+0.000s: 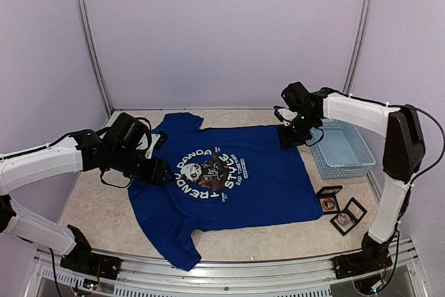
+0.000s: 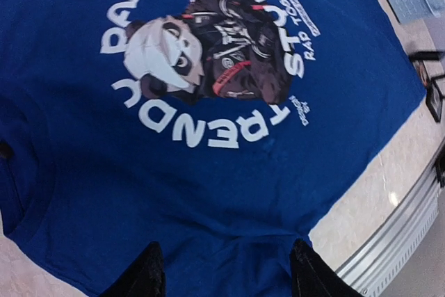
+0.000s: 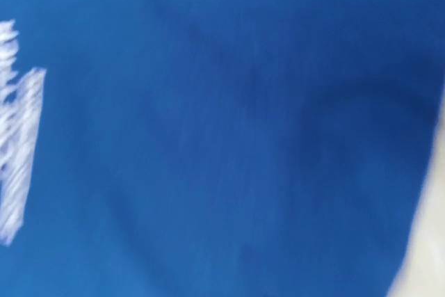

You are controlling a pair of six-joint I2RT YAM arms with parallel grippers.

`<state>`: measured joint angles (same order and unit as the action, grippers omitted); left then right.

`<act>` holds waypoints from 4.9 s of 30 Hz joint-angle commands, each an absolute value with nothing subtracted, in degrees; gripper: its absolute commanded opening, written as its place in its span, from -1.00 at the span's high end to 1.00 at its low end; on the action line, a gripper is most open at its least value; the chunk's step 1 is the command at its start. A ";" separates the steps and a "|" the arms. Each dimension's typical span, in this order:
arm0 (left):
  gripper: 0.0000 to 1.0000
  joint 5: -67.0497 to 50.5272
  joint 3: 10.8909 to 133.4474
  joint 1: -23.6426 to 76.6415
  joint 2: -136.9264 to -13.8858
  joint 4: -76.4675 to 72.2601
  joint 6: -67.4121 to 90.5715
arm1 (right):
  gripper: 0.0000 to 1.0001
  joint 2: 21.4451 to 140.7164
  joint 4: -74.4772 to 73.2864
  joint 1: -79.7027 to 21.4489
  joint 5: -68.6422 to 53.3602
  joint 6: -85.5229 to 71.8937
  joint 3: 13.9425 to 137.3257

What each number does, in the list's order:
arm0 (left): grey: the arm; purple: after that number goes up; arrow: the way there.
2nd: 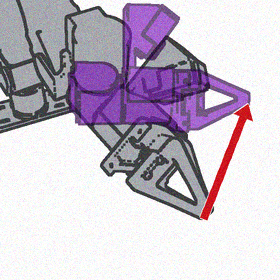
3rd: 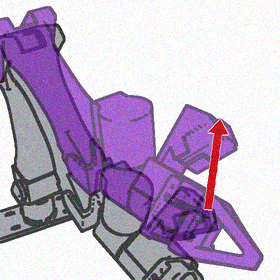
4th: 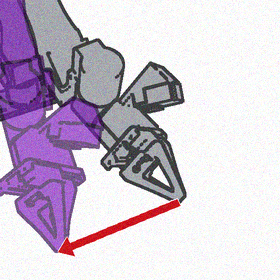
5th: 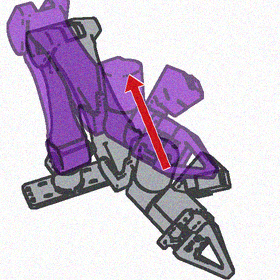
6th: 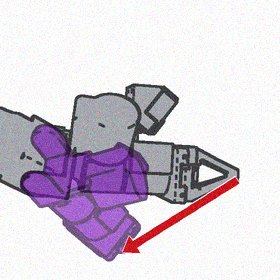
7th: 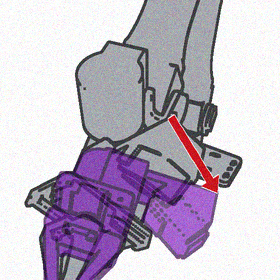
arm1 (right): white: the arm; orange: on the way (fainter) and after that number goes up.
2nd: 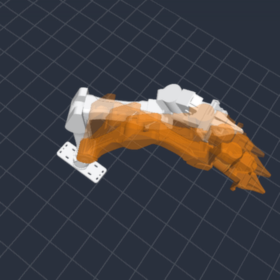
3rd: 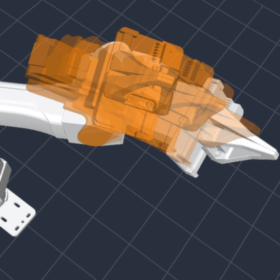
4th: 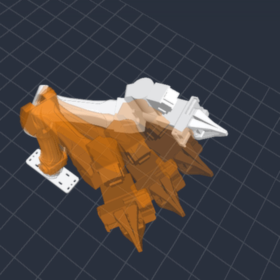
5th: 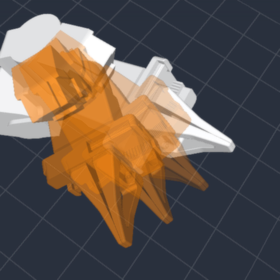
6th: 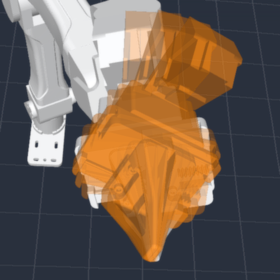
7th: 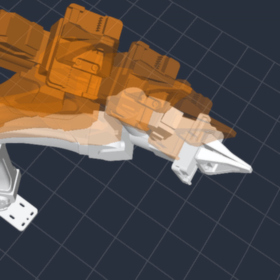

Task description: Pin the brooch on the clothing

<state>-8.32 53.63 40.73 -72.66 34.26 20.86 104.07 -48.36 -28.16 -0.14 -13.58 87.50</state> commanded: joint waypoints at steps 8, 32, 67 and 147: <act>0.17 2.01 32.68 31.66 -74.60 19.19 41.22 | 0.77 128.32 -31.13 -24.30 4.71 -12.39 98.06; 0.13 12.17 40.03 28.52 -70.86 21.38 37.28 | 0.67 120.42 -25.56 -36.27 1.54 -1.19 102.46; 0.23 14.23 35.61 46.12 -63.09 26.25 41.85 | 0.86 104.34 -14.41 -62.85 -10.71 -11.22 68.99; -0.85 14.65 46.60 38.85 -72.42 2.04 29.19 | -0.09 73.04 -40.26 -30.27 16.40 -49.82 39.09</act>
<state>15.51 46.06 39.24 -72.51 3.22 29.67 73.97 -49.67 -32.08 13.41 -47.94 41.39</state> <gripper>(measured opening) 0.925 0.543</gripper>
